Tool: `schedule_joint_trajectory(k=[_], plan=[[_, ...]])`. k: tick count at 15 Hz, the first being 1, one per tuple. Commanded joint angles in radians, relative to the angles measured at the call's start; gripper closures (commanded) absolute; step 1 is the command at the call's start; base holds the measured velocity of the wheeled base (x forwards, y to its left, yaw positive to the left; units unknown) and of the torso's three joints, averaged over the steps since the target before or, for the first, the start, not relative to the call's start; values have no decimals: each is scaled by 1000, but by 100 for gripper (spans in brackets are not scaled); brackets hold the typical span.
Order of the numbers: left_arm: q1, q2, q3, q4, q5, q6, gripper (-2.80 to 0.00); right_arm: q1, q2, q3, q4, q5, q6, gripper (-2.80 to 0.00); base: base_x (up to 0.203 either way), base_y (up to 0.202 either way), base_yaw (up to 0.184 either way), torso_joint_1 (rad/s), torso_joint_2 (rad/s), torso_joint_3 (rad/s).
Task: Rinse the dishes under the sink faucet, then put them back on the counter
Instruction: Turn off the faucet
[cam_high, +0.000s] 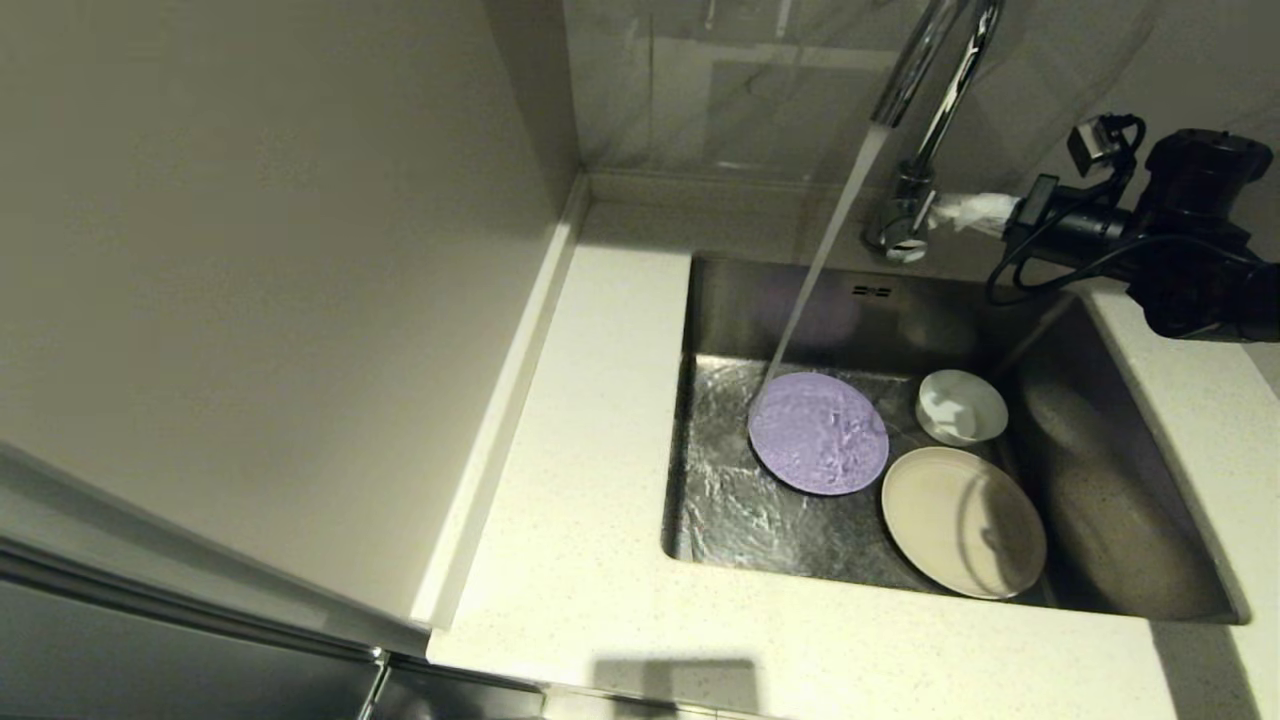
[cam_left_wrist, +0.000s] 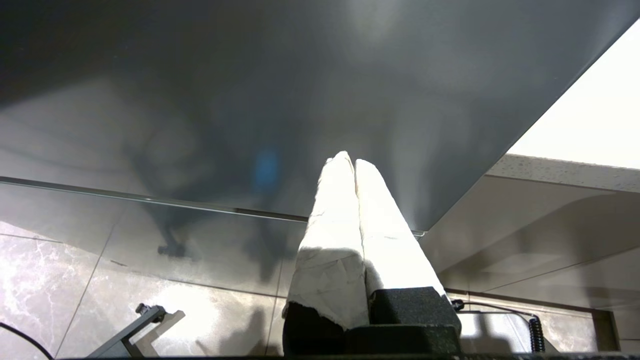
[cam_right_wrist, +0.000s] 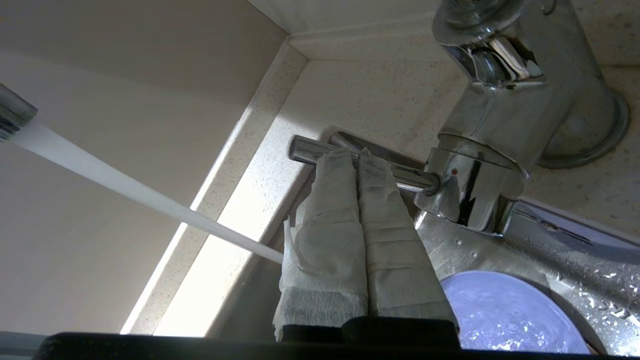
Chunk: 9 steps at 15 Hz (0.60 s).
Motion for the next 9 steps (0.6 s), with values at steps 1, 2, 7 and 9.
schedule_joint_trajectory(k=[1, 2, 7, 9], plan=[[0, -2, 0, -1, 0, 0, 0, -1, 10, 3, -3, 9, 2, 0, 0, 0, 0, 0, 0, 0], [0, -2, 0, -1, 0, 0, 0, -1, 9, 12, -1, 12, -1, 0, 0, 0, 0, 0, 0, 0], [0, -2, 0, -1, 0, 0, 0, -1, 1, 47, -1, 26, -6, 0, 0, 0, 0, 0, 0, 0], [0, -2, 0, -1, 0, 0, 0, -1, -3, 53, -2, 46, -6, 0, 0, 0, 0, 0, 0, 0]])
